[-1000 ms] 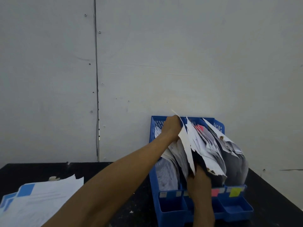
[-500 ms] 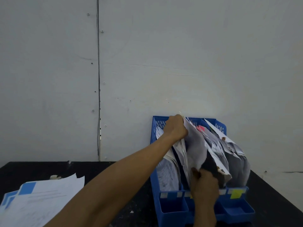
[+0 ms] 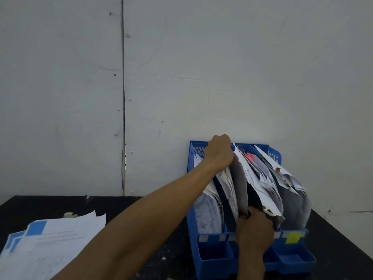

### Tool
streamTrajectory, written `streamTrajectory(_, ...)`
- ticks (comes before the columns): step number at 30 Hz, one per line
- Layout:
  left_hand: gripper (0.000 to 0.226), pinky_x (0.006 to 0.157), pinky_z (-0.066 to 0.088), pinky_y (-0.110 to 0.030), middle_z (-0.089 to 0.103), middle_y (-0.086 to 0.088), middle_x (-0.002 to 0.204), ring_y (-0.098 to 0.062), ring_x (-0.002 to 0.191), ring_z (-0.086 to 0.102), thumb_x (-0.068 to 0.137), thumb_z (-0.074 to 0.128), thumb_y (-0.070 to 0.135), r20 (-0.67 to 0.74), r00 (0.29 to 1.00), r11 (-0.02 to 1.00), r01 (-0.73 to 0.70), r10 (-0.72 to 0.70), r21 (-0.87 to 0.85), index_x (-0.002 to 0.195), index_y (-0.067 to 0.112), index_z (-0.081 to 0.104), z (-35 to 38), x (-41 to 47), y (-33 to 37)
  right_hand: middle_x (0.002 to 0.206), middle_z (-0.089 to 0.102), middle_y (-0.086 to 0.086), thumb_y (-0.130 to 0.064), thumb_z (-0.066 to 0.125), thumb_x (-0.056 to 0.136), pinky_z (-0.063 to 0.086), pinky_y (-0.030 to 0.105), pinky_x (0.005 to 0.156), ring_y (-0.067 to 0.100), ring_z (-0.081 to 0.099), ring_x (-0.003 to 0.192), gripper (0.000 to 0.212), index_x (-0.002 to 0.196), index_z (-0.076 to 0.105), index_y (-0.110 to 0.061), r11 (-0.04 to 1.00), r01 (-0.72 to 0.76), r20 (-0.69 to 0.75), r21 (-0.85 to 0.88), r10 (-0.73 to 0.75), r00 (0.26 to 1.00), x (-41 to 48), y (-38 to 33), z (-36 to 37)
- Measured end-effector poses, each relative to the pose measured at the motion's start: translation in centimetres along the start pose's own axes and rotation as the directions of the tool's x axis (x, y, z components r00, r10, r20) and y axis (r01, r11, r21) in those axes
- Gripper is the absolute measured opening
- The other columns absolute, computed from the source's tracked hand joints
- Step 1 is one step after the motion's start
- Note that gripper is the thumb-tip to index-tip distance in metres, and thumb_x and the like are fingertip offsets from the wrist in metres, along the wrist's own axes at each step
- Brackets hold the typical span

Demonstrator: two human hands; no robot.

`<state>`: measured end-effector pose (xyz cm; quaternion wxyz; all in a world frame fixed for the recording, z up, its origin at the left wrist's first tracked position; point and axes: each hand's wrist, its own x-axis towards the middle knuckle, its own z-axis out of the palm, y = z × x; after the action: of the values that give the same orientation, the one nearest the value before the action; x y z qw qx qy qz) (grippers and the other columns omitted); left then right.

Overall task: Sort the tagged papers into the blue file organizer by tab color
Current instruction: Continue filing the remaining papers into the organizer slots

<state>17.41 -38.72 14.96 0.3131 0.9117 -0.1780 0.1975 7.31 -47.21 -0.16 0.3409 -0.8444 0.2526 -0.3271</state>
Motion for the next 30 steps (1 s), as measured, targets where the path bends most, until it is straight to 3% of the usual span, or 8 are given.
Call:
streamTrajectory(5, 0.036, 0.058, 0.043, -0.034, 0.042, -0.002, 0.068, -0.029, 0.081, 0.061, 0.08, 0.056, -0.008, 0.056, 0.998, 0.998, -0.01, 0.006, 0.065, 0.059, 0.011, 0.034, 1.6, -1.0, -0.3, 0.072, 0.065, 0.012, 0.001, 0.062, 0.082, 0.043, 0.029, 0.057, 0.023, 0.052, 0.06, 0.014, 0.072, 0.061, -0.009, 1.0, -0.005, 0.085, -0.021, 0.007, 0.996, -0.3, 0.1, -0.1)
streamTrajectory(11, 0.035, 0.051, 0.032, -0.03, 0.042, 0.0, 0.054, -0.011, 0.05, 0.039, 0.082, 0.049, 0.004, -0.007, 1.0, 0.991, -0.024, 0.023, -0.131, 0.05, 0.012, 0.037, 1.3, -0.6, -1.5, 0.08, 0.065, 0.015, -0.005, 0.058, 0.086, 0.042, 0.03, 0.06, 0.025, 0.051, 0.065, 0.004, 0.083, 0.06, -0.006, 0.998, 0.051, 0.042, 0.036, -0.052, 0.998, 0.7, -0.4, -1.7)
streamTrajectory(14, 0.022, 0.057, 0.051, -0.032, 0.068, -0.009, 0.074, -0.019, 0.066, 0.059, 0.081, 0.051, 0.016, -0.075, 0.997, 0.985, -0.044, 0.032, -0.165, 0.078, 0.003, 0.069, -0.3, -1.2, -2.5, 0.091, 0.065, 0.021, -0.004, 0.057, 0.085, 0.048, 0.034, 0.065, 0.033, 0.06, 0.077, 0.013, 0.097, 0.062, 0.0, 0.999, 0.034, 0.064, 0.041, -0.037, 0.997, 0.3, -1.0, -1.7)
streamTrajectory(18, 0.021, 0.075, 0.055, -0.031, 0.072, -0.002, 0.098, -0.018, 0.088, 0.066, 0.092, 0.056, 0.021, -0.227, 0.974, 0.981, -0.059, 0.016, -0.184, 0.104, 0.014, 0.071, -4.1, -4.2, -7.7, 0.116, 0.062, 0.026, -0.005, 0.054, 0.086, 0.049, 0.046, 0.081, 0.042, 0.059, 0.101, 0.042, 0.127, 0.055, -0.001, 0.99, 0.101, -0.058, 0.094, -0.096, 0.994, -1.1, -4.6, -2.9)
streamTrajectory(24, 0.022, 0.08, 0.052, -0.029, 0.071, 0.003, 0.106, -0.018, 0.094, 0.067, 0.09, 0.055, 0.023, -0.339, 0.885, 0.945, 0.323, -0.32, -0.05, 0.105, 0.023, 0.07, -10.8, -15.9, -20.4, 0.105, 0.068, 0.02, -0.009, 0.055, 0.09, 0.05, 0.038, 0.072, 0.037, 0.064, 0.091, 0.029, 0.117, 0.064, -0.003, 0.875, 0.424, -0.301, 0.233, -0.35, 0.887, -8.0, -11.8, -1.7)
streamTrajectory(26, 0.023, 0.082, 0.051, -0.031, 0.07, -0.001, 0.11, -0.022, 0.099, 0.065, 0.09, 0.055, 0.02, -0.354, 0.818, 0.874, 0.486, -0.453, 0.004, 0.108, 0.019, 0.07, -12.7, -21.0, -24.7, 0.093, 0.07, 0.012, -0.007, 0.059, 0.09, 0.045, 0.023, 0.063, 0.025, 0.065, 0.079, 0.016, 0.104, 0.068, -0.006, 0.82, 0.468, -0.125, 0.331, -0.453, 0.883, -12.6, -13.3, 0.6)
streamTrajectory(28, 0.025, 0.085, 0.048, -0.033, 0.068, -0.004, 0.115, -0.025, 0.105, 0.063, 0.089, 0.057, 0.016, -0.39, 0.729, 0.785, 0.619, -0.562, 0.024, 0.111, 0.017, 0.069, -14.1, -25.5, -28.0, 0.087, 0.069, 0.002, -0.017, 0.062, 0.092, 0.039, 0.01, 0.06, 0.012, 0.062, 0.074, 0.009, 0.098, 0.068, -0.015, 0.844, 0.389, 0.194, 0.37, -0.479, 0.856, -17.2, -13.7, 3.8)
streamTrajectory(30, 0.028, 0.086, 0.048, -0.034, 0.066, -0.006, 0.119, -0.024, 0.105, 0.06, 0.088, 0.059, 0.012, -0.403, 0.643, 0.709, 0.705, -0.652, -0.023, 0.114, 0.014, 0.067, -15.1, -29.3, -30.5, 0.091, 0.067, -0.005, -0.034, 0.061, 0.091, 0.043, 0.015, 0.064, 0.009, 0.062, 0.082, 0.015, 0.099, 0.066, -0.022, 0.917, 0.295, 0.482, 0.27, -0.393, 0.783, -21.5, -13.2, 7.5)
